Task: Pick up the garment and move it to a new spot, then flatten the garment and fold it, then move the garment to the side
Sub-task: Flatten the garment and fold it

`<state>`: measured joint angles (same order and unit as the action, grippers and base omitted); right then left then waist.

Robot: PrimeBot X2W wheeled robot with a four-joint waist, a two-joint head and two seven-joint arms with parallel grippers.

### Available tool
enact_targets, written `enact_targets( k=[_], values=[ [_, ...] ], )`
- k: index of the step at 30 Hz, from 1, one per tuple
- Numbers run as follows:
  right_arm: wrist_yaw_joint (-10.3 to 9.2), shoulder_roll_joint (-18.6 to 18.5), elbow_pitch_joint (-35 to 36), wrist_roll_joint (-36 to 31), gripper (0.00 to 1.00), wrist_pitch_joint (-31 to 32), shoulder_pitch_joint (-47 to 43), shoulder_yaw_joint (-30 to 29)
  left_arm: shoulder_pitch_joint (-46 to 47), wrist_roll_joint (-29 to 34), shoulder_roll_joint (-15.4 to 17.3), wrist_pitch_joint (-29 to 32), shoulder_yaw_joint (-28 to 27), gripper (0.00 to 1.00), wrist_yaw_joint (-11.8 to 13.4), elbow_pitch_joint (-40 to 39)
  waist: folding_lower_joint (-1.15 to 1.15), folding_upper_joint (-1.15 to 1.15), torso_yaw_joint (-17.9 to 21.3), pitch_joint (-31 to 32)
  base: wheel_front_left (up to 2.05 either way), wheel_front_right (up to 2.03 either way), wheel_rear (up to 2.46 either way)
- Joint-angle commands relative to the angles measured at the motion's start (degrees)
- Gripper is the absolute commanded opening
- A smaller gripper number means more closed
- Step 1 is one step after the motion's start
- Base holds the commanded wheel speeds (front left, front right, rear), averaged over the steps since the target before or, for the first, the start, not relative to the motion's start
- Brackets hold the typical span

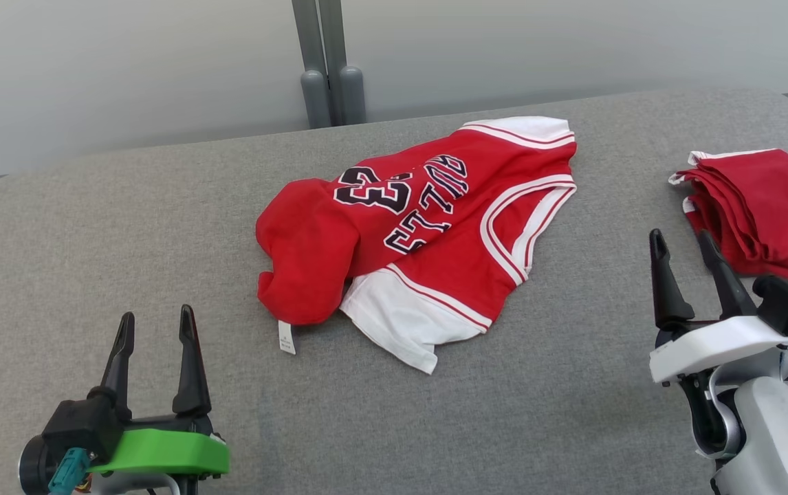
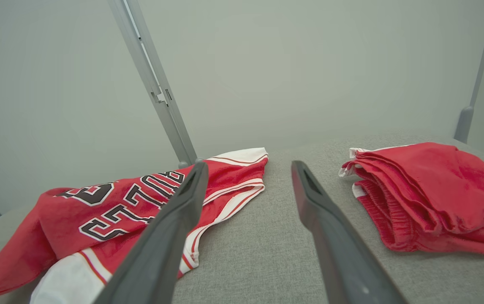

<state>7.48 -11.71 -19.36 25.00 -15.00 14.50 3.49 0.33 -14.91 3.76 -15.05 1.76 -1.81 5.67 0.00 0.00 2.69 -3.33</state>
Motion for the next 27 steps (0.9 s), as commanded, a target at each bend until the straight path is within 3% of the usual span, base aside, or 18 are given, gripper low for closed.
enact_targets(
  k=[1,5,8,12,19,27],
  values=[
    [0.03,0.09,0.57,-0.93,1.0,-0.22,-0.47,-0.02,-0.68,-0.2,0.01,-0.17,-0.03,1.0,-0.03,0.0,0.0,0.0,0.19,0.31,0.0,0.0,0.0],
    [0.03,0.98,0.84,-2.34,1.0,0.35,-1.01,0.28,-0.41,-0.07,-0.03,-0.17,0.25,1.0,-0.33,0.19,0.0,0.0,-0.56,0.37,0.0,0.0,0.0],
    [0.03,1.77,-0.48,-1.2,1.0,4.11,-0.48,2.24,-0.41,-0.14,-0.12,-0.17,0.44,1.0,-0.47,0.35,0.0,0.0,-1.5,0.22,0.0,0.0,0.0],
    [0.03,3.59,-4.21,3.34,1.0,11.96,1.55,4.41,0.1,-0.28,-0.21,-0.17,0.93,1.0,-0.61,0.82,0.0,0.0,-3.23,-0.09,0.0,0.0,0.0],
    [0.04,7.76,-14.29,12.12,1.0,22.65,5.43,2.09,1.25,-0.35,-0.38,-0.17,1.65,1.0,-0.64,1.61,0.0,0.0,-7.72,-0.52,0.0,0.0,0.0],
    [0.04,8.66,-22.68,19.38,1.0,24.8,8.6,1.03,2.5,-0.31,-0.56,-0.17,3.19,1.0,-1.15,2.28,0.0,0.0,-13.09,-1.79,0.0,0.0,0.0]
  ],
)
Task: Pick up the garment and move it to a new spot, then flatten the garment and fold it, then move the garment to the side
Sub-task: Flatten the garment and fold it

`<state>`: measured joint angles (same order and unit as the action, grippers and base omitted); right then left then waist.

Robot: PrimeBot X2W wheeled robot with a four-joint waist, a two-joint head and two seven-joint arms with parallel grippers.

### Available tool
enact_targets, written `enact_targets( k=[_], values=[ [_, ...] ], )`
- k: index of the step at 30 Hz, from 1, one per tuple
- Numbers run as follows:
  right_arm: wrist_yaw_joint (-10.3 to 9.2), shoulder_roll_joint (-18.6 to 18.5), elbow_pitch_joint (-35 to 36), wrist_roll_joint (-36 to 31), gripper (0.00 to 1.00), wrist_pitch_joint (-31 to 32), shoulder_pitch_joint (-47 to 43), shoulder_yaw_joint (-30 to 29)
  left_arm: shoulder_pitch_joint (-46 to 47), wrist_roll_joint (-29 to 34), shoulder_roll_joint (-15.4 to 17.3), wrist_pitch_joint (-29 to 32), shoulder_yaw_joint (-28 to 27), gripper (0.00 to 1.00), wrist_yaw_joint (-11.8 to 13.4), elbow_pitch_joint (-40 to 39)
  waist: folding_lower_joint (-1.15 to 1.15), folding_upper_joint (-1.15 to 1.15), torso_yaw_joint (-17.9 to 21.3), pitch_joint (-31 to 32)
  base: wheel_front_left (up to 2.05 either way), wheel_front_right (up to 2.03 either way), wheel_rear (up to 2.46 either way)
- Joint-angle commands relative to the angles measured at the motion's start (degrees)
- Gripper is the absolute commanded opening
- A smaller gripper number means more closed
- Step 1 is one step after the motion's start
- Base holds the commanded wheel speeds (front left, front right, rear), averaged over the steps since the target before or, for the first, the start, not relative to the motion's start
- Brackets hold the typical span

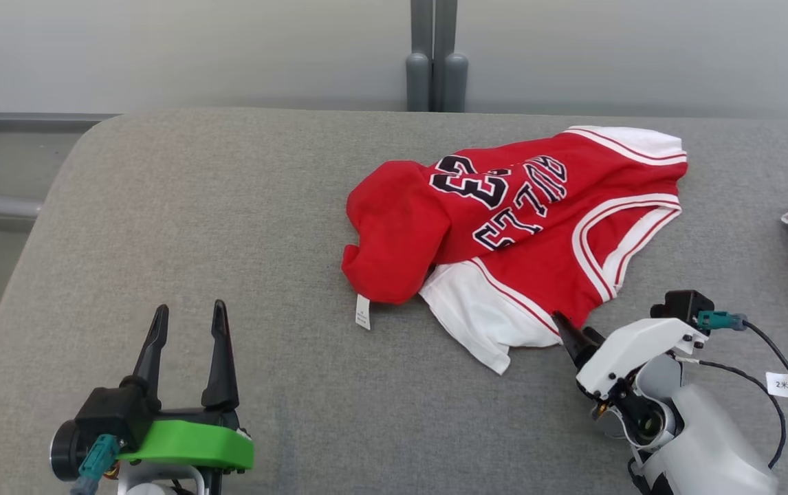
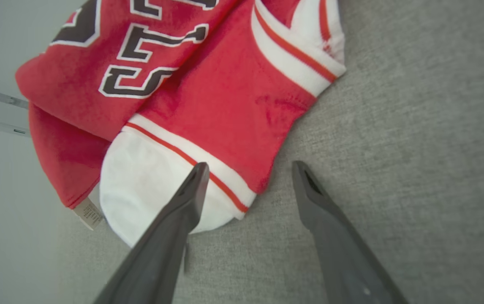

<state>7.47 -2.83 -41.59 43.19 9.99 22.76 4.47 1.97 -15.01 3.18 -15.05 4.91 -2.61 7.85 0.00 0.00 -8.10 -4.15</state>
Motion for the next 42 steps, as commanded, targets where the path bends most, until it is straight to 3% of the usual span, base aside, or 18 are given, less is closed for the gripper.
enact_targets(
  k=[1,4,5,6,7,14,20,26,33,37,42],
  values=[
    [0.04,-0.16,-1.11,2.36,1.0,-0.4,0.79,0.44,1.04,-0.24,0.01,-0.17,0.18,1.0,-0.34,0.19,0.0,0.0,-2.79,-1.18,0.0,0.0,0.0],
    [0.04,-0.06,-2.41,7.01,1.0,-1.66,2.01,2.58,1.35,-0.05,0.03,-0.17,0.17,1.0,-0.1,0.33,0.0,0.0,-4.09,-2.0,0.0,0.0,0.0],
    [0.04,-0.07,-2.3,7.94,0.91,-2.29,2.37,3.35,1.45,0.02,0.1,-0.17,0.09,1.0,-0.09,0.33,0.0,0.0,-4.33,-2.24,0.0,0.0,0.0],
    [0.04,-0.07,-2.18,8.97,0.27,-3.22,2.81,4.25,1.53,0.09,0.21,-0.17,0.02,1.0,-0.1,0.31,0.0,0.0,-4.54,-2.51,0.0,0.0,0.0],
    [0.04,-0.1,-2.01,9.77,0.0,-3.9,3.12,4.95,1.6,0.14,0.27,-0.17,-0.04,1.0,-0.09,0.3,0.0,0.0,-4.61,-2.63,0.0,0.0,0.0],
    [0.05,-0.32,1.81,11.76,0.0,-6.41,4.0,9.93,1.13,0.34,0.79,-0.17,-0.62,1.0,0.16,0.33,0.0,0.0,-1.95,-2.0,0.0,0.0,0.0],
    [0.05,-4.42,11.04,13.77,0.0,-3.16,0.9,11.97,-0.08,-0.21,0.86,-0.17,-1.08,1.0,0.44,0.4,0.0,0.0,2.56,-0.71,0.0,0.0,0.0],
    [0.05,-12.04,22.4,18.09,0.0,6.61,-3.25,10.49,-0.85,-0.57,1.05,-0.17,-1.95,1.0,0.82,0.02,0.0,0.0,7.48,-0.31,0.0,0.0,0.0],
    [0.05,-20.41,31.02,26.99,0.0,24.48,-9.48,7.09,-0.77,-0.74,1.4,-0.17,-2.37,1.0,0.96,0.07,0.0,0.0,10.7,-0.73,0.0,0.0,0.0],
    [0.05,-25.17,32.17,29.53,0.0,31.86,-12.29,4.23,-0.59,-0.74,1.75,-0.17,-2.45,1.0,0.98,0.1,0.0,0.0,11.35,-1.08,0.0,0.0,0.0],
    [0.05,-26.82,29.7,27.32,0.0,34.12,-12.14,1.1,0.0,-0.85,2.21,-0.09,-2.26,1.0,0.88,0.21,0.0,0.0,11.51,-1.8,0.0,0.0,0.0]
  ],
)
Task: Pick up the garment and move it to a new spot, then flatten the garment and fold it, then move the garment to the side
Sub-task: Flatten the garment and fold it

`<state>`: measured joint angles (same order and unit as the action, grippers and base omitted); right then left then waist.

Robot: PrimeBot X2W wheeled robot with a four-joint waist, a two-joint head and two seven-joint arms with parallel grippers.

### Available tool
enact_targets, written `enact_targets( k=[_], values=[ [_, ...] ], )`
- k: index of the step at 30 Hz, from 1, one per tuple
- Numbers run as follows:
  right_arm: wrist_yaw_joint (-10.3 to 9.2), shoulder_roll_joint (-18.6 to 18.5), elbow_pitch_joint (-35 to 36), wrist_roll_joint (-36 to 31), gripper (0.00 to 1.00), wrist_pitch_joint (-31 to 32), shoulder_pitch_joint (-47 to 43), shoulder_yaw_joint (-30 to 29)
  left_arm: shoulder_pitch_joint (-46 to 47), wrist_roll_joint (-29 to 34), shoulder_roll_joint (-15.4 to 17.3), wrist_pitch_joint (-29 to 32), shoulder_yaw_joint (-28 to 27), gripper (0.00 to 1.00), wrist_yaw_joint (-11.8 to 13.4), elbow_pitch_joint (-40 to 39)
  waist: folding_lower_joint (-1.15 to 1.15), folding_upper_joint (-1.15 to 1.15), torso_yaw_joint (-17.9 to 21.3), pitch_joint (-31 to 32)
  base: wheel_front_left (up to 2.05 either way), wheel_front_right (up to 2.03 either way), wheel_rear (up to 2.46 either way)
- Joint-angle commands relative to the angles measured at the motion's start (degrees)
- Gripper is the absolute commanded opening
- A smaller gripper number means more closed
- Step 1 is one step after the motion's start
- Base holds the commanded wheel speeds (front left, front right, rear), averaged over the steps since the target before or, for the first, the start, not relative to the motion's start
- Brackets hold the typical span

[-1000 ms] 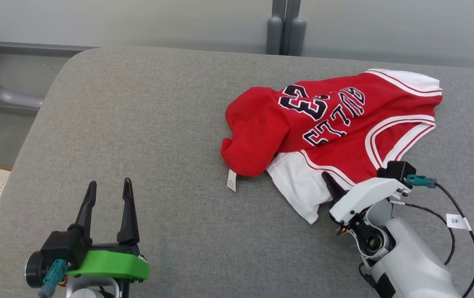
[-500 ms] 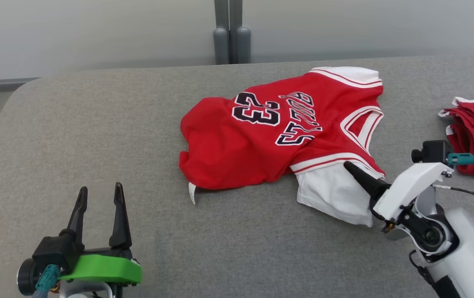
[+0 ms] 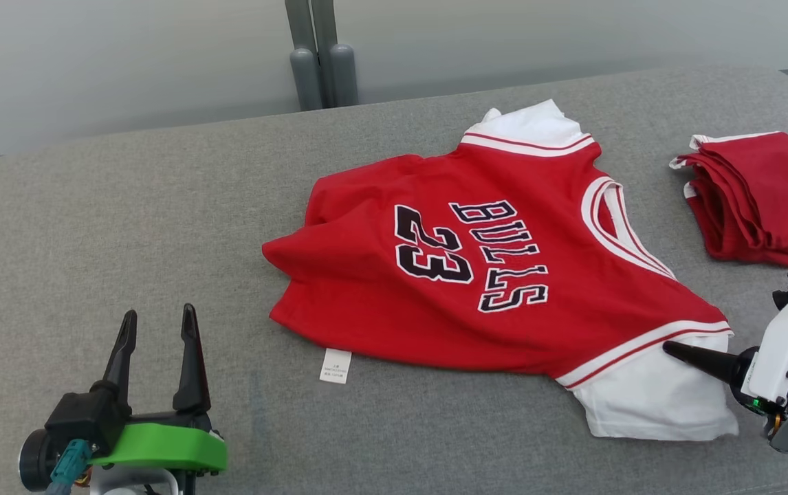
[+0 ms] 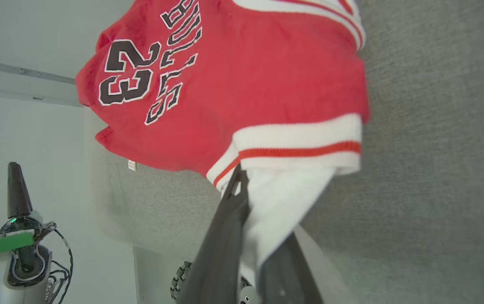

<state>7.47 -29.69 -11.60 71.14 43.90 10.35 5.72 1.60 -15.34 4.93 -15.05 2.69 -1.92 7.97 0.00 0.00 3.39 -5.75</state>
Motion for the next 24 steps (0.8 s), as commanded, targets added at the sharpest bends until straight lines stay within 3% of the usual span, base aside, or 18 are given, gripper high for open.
enact_targets(
  k=[1,2,3,4,11,24],
  values=[
    [0.05,0.22,-1.2,-1.57,0.0,-0.06,0.86,-0.52,0.59,-0.55,0.5,-0.04,0.09,1.0,0.13,0.15,0.0,0.0,-0.09,-0.36,0.0,0.0,0.0],
    [0.05,0.69,-1.84,-2.18,0.15,-0.33,1.28,-0.59,0.77,-0.58,0.53,-0.01,0.19,1.0,0.06,0.21,0.0,0.0,-0.22,-0.47,0.0,0.0,0.0],
    [0.05,1.48,-2.8,-3.01,0.76,-0.64,1.62,-0.62,1.04,-0.59,0.61,0.04,0.31,1.0,-0.04,0.34,0.0,0.0,-0.43,-0.54,0.0,0.0,0.0],
    [0.05,1.96,-3.44,-3.84,1.0,-0.88,1.69,-0.52,1.14,-0.58,0.66,0.04,0.39,1.0,-0.07,0.41,0.0,0.0,-0.6,-0.54,0.0,0.0,0.0],
    [0.05,3.49,-4.07,-10.75,1.0,-7.82,2.15,-2.31,0.57,-0.67,1.11,0.38,0.66,1.0,0.35,0.69,0.0,0.0,-1.89,0.49,0.0,0.0,0.0],
    [0.05,6.51,9.28,-21.2,1.0,-27.3,-1.21,-5.74,-1.32,-1.01,1.4,0.58,0.68,1.0,1.24,-0.42,0.0,0.0,-2.06,2.5,0.0,0.0,0.0]
  ],
)
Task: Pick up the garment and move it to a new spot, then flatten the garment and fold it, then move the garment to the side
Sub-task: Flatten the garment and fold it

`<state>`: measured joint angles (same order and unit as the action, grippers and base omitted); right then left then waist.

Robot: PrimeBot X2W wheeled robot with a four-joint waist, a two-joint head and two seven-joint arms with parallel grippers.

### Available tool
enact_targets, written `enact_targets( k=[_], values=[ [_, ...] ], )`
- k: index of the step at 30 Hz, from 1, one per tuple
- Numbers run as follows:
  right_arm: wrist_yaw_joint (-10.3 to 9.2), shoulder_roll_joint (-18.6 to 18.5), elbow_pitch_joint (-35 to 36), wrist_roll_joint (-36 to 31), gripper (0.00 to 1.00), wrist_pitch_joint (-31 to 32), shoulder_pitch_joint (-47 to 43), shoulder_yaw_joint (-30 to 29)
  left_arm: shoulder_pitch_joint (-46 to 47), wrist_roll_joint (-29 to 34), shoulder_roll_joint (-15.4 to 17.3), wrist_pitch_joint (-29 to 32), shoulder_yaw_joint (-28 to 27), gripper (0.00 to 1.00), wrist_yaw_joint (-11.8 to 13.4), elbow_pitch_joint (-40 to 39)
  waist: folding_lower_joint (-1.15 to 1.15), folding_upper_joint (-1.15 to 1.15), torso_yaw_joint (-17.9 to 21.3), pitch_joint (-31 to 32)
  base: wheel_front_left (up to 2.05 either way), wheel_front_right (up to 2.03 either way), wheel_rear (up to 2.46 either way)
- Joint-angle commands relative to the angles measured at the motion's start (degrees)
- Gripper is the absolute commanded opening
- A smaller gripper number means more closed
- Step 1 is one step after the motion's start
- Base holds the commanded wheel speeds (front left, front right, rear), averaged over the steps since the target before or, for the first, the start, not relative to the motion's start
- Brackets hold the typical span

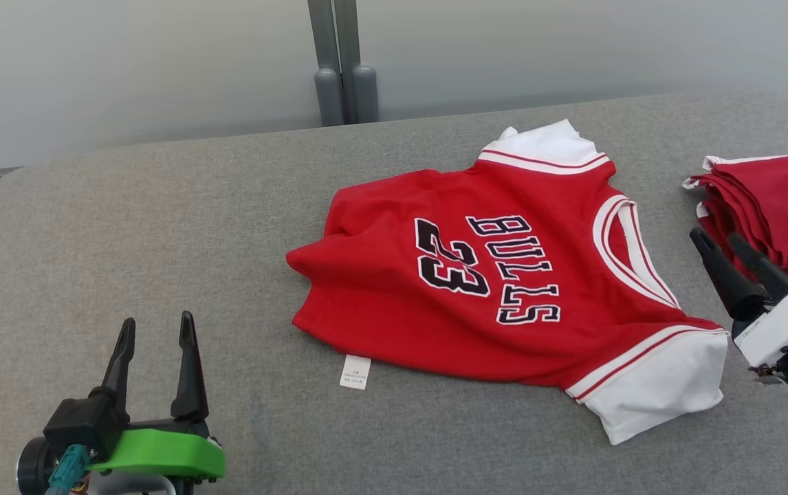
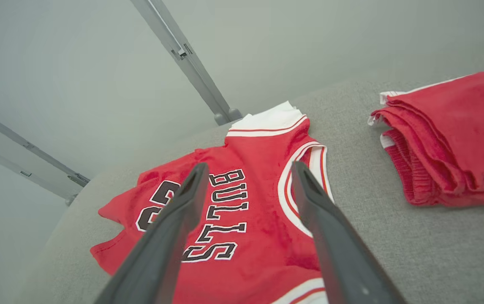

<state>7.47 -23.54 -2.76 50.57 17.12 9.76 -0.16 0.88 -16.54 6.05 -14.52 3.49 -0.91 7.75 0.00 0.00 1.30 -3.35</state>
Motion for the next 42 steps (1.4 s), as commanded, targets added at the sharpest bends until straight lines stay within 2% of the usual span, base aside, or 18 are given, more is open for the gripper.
enact_targets(
  k=[1,7,13,17,26,30,33,38,42],
  values=[
    [0.05,1.01,1.48,-1.61,1.0,-2.26,-0.82,0.15,-0.75,0.02,0.29,0.03,-0.17,1.0,0.34,-0.25,0.0,0.0,0.07,0.21,0.0,0.0,0.0],
    [0.05,4.3,4.07,-8.73,1.0,-11.91,-1.46,2.69,-1.03,-0.45,-0.01,-0.13,0.04,1.0,0.51,-0.39,0.0,0.0,0.09,0.38,0.0,0.0,0.0],
    [0.05,7.18,-0.16,-14.03,1.0,-21.35,-2.27,6.09,-0.74,-0.87,-0.33,-0.29,0.42,1.0,0.3,0.11,0.0,0.0,0.07,0.31,0.0,0.0,0.0],
    [0.04,7.49,-3.08,-15.22,1.0,-24.39,-1.33,7.78,-0.56,-0.9,-0.29,-0.42,0.55,1.0,0.35,0.16,0.0,0.0,0.23,0.18,0.0,0.0,0.0],
    [0.04,6.45,-5.99,-14.7,1.0,-26.32,1.12,10.07,0.43,-1.12,0.36,0.77,1.5,1.0,-0.37,0.53,0.0,0.0,0.71,-0.6,0.0,0.0,0.0],
    [0.04,6.18,-6.94,-14.3,1.0,-27.06,1.51,10.67,1.31,-2.02,1.61,5.0,2.46,1.0,-1.71,1.79,0.0,0.0,1.45,-0.18,0.0,0.0,0.0],
    [0.04,5.82,-7.4,-14.17,1.0,-27.34,2.2,11.04,2.48,-2.92,3.18,11.27,4.03,1.0,-3.26,3.41,0.0,0.0,2.14,-0.36,0.0,0.0,0.0],
    [0.04,5.39,-7.55,-14.15,1.0,-27.79,3.48,11.22,6.12,-5.15,8.36,22.6,7.89,1.0,-5.86,5.27,0.0,0.0,3.87,-1.98,0.0,0.0,0.0],
    [0.04,5.78,-7.9,-13.78,1.0,-28.37,4.32,11.22,9.3,-7.22,12.36,26.47,12.44,1.0,-6.54,6.06,0.0,0.0,5.69,-3.68,0.0,0.0,0.0]
  ],
)
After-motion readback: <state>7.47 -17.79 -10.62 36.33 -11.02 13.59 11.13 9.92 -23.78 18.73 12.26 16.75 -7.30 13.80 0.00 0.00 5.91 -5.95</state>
